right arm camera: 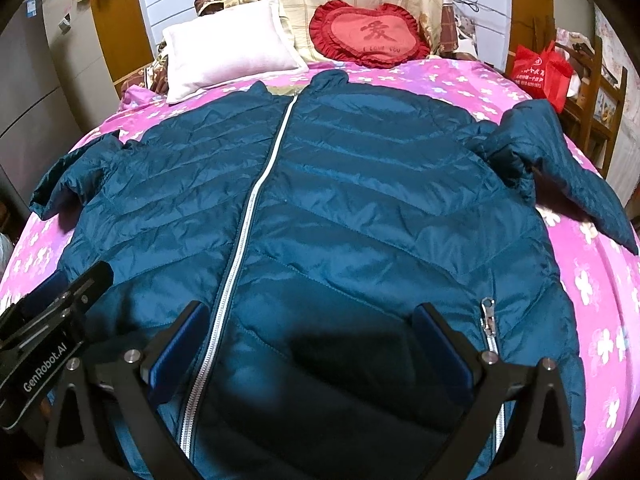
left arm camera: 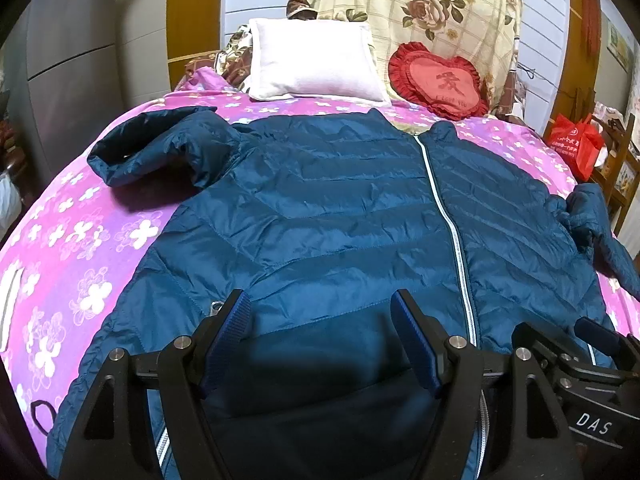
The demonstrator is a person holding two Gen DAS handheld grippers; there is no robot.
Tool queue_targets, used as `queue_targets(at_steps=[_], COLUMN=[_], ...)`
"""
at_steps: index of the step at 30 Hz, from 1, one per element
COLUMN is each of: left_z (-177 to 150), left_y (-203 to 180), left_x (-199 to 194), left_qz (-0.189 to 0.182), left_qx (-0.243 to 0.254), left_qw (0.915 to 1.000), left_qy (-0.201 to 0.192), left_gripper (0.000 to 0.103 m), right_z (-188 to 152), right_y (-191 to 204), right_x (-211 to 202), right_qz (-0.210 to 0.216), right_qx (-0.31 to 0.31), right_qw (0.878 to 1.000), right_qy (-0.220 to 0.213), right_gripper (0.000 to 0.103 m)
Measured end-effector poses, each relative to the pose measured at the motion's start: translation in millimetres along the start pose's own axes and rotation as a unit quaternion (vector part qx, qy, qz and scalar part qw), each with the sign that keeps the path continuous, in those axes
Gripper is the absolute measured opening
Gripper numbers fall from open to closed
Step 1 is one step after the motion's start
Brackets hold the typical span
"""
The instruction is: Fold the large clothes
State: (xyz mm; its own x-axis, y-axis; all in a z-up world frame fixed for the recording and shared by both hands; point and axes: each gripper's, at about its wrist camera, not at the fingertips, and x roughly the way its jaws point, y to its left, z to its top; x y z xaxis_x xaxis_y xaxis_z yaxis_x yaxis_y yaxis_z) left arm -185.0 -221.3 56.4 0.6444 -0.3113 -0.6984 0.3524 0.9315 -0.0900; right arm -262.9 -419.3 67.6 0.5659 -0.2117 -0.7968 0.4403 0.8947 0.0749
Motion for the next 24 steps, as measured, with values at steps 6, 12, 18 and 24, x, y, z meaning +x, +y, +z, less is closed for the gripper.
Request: queue_targets(at_steps=[6, 12, 18, 24], left_z=[1, 2, 4, 5], left_y=[0, 2, 8, 14], left_x=[0, 0, 1, 6], left_qz=[0.002, 0.005, 0.018, 0.026], left_qx=[0.000, 0.000, -0.003, -0.011], left_qw=[1.0000, 1.0000, 0.9998, 0.9996], left_qy=[0.001, -0.003, -0.009, -0.005], left_gripper=[0.053, 0.053, 0.053, 0.053], right_z=[1, 2, 4, 7], right_y=[-3, -3, -5, -8], right_x=[3, 6, 8, 9], right_qz=[0.006, 0.003, 0.000, -0.002], right_qx=[0.008, 0.006, 0.005, 0.002], right_qw=[1.000, 1.000, 1.000, 1.000], right_qy=[0.003, 0.002, 0.003, 0.001], right_gripper=[0.103, 0.103, 0.103, 0.103])
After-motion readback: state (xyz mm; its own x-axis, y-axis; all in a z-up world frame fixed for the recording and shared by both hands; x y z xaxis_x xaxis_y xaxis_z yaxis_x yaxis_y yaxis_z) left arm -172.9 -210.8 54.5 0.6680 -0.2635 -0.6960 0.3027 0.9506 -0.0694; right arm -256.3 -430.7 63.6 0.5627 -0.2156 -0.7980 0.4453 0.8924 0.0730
